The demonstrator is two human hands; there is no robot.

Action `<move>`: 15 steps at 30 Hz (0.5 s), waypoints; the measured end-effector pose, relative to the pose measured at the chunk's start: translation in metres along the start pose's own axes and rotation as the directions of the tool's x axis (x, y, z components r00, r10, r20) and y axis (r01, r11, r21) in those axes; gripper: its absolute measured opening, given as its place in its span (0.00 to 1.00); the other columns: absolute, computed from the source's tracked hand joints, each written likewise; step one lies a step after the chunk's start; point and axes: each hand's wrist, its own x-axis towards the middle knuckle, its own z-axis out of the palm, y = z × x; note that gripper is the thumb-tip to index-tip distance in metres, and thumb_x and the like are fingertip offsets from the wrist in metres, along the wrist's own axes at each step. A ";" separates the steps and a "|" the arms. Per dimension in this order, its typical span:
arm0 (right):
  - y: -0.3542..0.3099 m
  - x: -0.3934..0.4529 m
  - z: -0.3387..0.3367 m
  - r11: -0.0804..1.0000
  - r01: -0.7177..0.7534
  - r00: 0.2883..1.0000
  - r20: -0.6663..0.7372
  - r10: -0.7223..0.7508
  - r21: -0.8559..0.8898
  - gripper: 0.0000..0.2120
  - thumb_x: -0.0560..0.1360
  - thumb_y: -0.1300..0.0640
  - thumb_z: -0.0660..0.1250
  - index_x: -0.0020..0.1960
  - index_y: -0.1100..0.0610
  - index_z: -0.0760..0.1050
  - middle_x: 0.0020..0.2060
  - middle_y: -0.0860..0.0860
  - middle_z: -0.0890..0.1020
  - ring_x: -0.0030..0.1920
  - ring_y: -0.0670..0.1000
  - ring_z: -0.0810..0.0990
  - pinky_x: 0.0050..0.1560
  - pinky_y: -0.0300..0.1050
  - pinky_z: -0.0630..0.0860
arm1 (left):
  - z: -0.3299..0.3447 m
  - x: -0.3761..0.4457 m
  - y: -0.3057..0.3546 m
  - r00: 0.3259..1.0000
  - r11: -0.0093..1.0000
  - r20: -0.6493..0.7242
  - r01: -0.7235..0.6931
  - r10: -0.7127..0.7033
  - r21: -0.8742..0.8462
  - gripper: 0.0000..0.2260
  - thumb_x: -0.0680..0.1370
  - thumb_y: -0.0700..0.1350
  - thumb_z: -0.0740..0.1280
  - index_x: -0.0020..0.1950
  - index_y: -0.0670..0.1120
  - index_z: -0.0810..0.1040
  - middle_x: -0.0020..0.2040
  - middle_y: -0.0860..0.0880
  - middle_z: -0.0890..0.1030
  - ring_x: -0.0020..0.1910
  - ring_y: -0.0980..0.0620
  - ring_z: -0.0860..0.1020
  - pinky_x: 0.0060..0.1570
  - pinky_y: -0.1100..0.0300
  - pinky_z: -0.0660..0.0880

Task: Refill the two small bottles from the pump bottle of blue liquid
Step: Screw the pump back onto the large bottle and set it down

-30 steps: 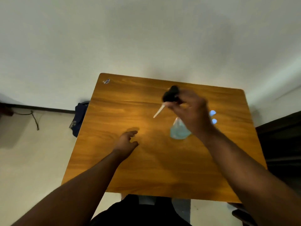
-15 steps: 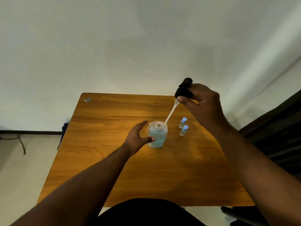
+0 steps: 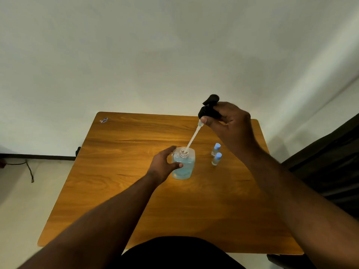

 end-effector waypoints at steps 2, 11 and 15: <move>0.009 -0.006 0.013 0.996 -0.083 0.994 0.072 0.080 0.031 0.12 0.71 0.60 0.73 0.54 0.60 0.80 0.48 0.49 0.82 0.49 0.42 0.80 0.51 0.31 0.76 | 0.000 0.002 -0.001 1.000 1.000 0.002 -0.001 0.001 0.005 0.35 0.69 0.43 0.78 0.73 0.47 0.68 0.70 0.48 0.73 0.70 0.49 0.69 0.66 0.53 0.68; 0.071 -0.034 0.083 0.896 -0.444 0.784 0.487 0.386 0.004 0.16 0.68 0.64 0.74 0.55 0.56 0.81 0.51 0.49 0.83 0.52 0.46 0.80 0.56 0.49 0.78 | -0.004 0.015 -0.005 0.995 0.999 0.084 0.052 -0.051 -0.009 0.33 0.64 0.47 0.80 0.67 0.49 0.74 0.64 0.50 0.78 0.65 0.50 0.74 0.60 0.54 0.75; 0.081 -0.031 0.086 0.902 -0.432 0.743 0.567 0.356 0.000 0.16 0.68 0.65 0.74 0.55 0.55 0.80 0.51 0.49 0.83 0.51 0.46 0.80 0.52 0.43 0.78 | -0.008 0.019 -0.004 0.995 0.998 0.084 0.059 -0.055 -0.035 0.33 0.63 0.41 0.81 0.66 0.48 0.74 0.64 0.50 0.78 0.62 0.49 0.77 0.61 0.48 0.76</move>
